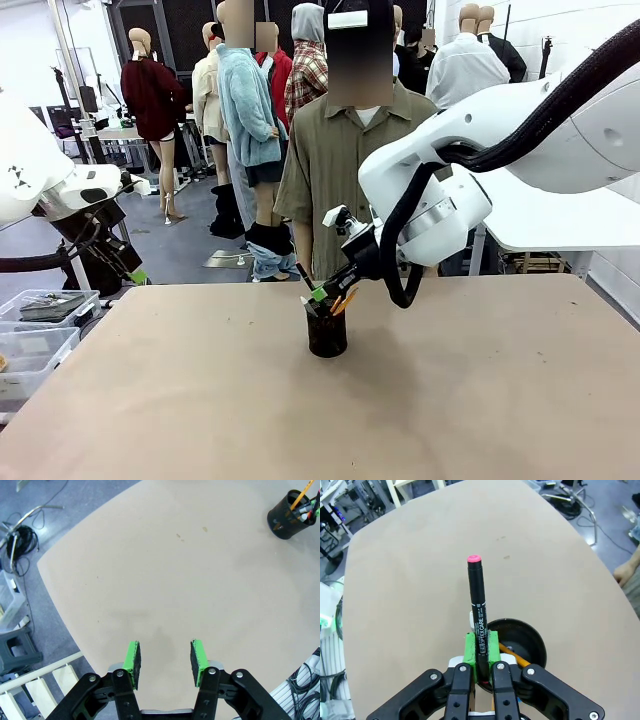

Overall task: Place the pens into the pen holder.
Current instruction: Pick up a writing instrument from the table and place it into the Pen holder.

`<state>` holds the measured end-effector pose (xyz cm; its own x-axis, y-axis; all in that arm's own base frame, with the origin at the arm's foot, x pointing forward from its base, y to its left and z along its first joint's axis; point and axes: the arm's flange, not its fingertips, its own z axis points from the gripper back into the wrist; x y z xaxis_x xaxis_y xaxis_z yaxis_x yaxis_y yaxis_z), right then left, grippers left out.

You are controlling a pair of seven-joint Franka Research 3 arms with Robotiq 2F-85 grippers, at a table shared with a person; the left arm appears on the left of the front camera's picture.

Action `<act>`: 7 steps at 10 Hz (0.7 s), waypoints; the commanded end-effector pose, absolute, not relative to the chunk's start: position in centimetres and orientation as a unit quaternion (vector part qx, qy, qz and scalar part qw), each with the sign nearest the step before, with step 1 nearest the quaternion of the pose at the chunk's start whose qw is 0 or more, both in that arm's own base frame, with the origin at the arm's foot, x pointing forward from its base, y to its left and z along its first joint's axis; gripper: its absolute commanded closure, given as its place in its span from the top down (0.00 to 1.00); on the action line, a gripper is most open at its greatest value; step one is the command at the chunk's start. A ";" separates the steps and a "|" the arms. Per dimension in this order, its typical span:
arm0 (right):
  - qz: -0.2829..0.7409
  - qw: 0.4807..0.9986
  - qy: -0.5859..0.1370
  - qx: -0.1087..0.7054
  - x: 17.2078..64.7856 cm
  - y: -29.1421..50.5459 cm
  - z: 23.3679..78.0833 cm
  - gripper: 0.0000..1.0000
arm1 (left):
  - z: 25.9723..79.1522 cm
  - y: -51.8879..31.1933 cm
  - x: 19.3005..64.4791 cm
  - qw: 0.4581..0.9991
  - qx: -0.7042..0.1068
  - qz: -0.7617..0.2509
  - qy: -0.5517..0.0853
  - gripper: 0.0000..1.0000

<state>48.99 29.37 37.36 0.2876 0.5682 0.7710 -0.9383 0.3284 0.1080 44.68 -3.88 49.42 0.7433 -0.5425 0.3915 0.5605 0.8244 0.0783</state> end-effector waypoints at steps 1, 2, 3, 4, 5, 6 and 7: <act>0.510 0.746 -0.317 0.288 49.8 29.7 37.4 0.00 | 49.5 -3.8 44.8 0.934 -0.014 -0.292 -0.205 0.54; 0.511 0.749 -0.308 0.288 50.1 29.7 37.1 0.00 | 49.5 -3.8 44.8 0.934 -0.014 -0.292 -0.205 0.54; 0.511 0.749 -0.309 0.287 50.2 29.7 37.0 0.00 | 49.5 -3.8 44.8 0.934 -0.014 -0.292 -0.205 0.54; 0.511 0.750 -0.305 0.289 50.2 29.7 36.9 0.03 | 49.5 -3.8 44.8 0.934 -0.014 -0.292 -0.205 0.54; 0.512 0.749 -0.300 0.293 50.3 29.6 36.7 0.12 | 49.5 -3.8 44.8 0.934 -0.014 -0.292 -0.205 0.54; 0.514 0.749 -0.296 0.295 50.3 29.5 36.5 0.23 | 49.5 -3.8 44.8 0.934 -0.014 -0.292 -0.205 0.54; 0.515 0.749 -0.295 0.296 50.2 29.5 36.5 0.37 | 49.5 -3.8 44.8 0.934 -0.014 -0.292 -0.205 0.54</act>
<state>49.55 29.32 36.22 0.2877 0.5866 0.7570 -0.9442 0.3063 0.1215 44.68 -3.88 49.42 0.7433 -0.5425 0.3915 0.5605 0.8244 0.0783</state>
